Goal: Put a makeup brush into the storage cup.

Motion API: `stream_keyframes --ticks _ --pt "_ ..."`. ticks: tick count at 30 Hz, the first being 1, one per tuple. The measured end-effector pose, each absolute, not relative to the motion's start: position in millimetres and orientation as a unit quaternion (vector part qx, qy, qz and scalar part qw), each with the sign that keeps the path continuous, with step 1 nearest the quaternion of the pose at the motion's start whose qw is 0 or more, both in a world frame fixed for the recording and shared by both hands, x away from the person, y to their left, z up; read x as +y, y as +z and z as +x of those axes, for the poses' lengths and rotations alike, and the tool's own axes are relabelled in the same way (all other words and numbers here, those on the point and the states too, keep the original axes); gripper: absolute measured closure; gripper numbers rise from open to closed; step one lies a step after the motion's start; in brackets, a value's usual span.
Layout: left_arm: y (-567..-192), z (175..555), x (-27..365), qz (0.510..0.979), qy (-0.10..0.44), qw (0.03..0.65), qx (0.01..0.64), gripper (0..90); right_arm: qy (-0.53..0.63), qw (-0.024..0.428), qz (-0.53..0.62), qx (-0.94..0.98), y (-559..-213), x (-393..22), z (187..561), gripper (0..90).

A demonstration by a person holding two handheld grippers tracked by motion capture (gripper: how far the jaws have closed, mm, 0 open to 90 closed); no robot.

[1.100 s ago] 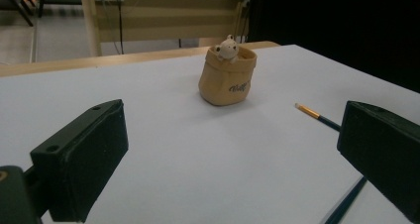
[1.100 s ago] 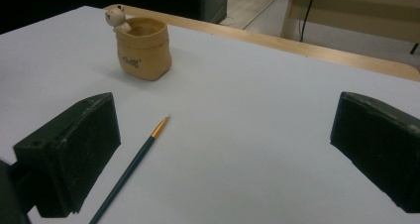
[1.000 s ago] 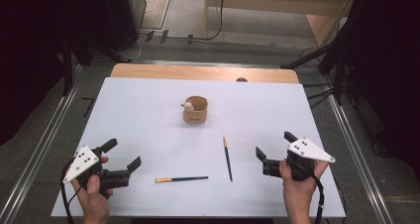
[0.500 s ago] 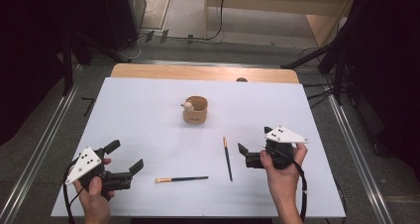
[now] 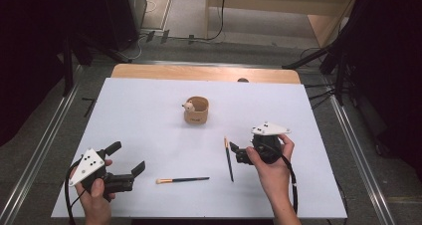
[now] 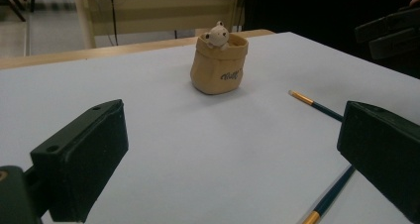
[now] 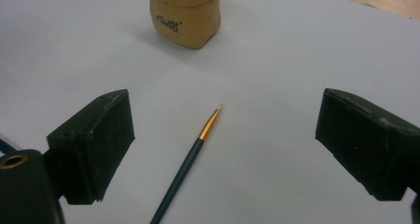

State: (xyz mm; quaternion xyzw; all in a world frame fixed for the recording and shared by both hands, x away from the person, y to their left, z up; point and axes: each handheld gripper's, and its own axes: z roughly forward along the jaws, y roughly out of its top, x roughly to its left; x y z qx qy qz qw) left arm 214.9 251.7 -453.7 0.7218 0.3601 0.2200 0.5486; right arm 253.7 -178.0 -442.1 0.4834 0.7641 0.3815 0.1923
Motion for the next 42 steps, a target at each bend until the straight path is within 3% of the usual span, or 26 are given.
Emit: stream_keyframes --ticks 13,28,30,42 --pt "-453.7 215.5 254.9 0.722 0.230 0.540 0.367 0.0 0.326 0.186 0.499 0.781 -453.0 -160.3 269.6 19.9" --pt "-454.3 216.0 258.3 0.719 0.231 0.540 0.372 0.0 0.264 0.138 0.509 0.808 -463.2 -139.1 284.3 19.9" --pt "-454.3 216.3 260.2 0.719 0.233 0.538 0.373 0.0 0.259 0.121 0.516 0.808 -465.2 -137.6 286.8 23.2" --pt "-455.2 216.8 263.3 0.716 0.233 0.540 0.378 0.0 0.228 0.122 0.517 0.816 -472.7 -131.0 291.7 35.6"
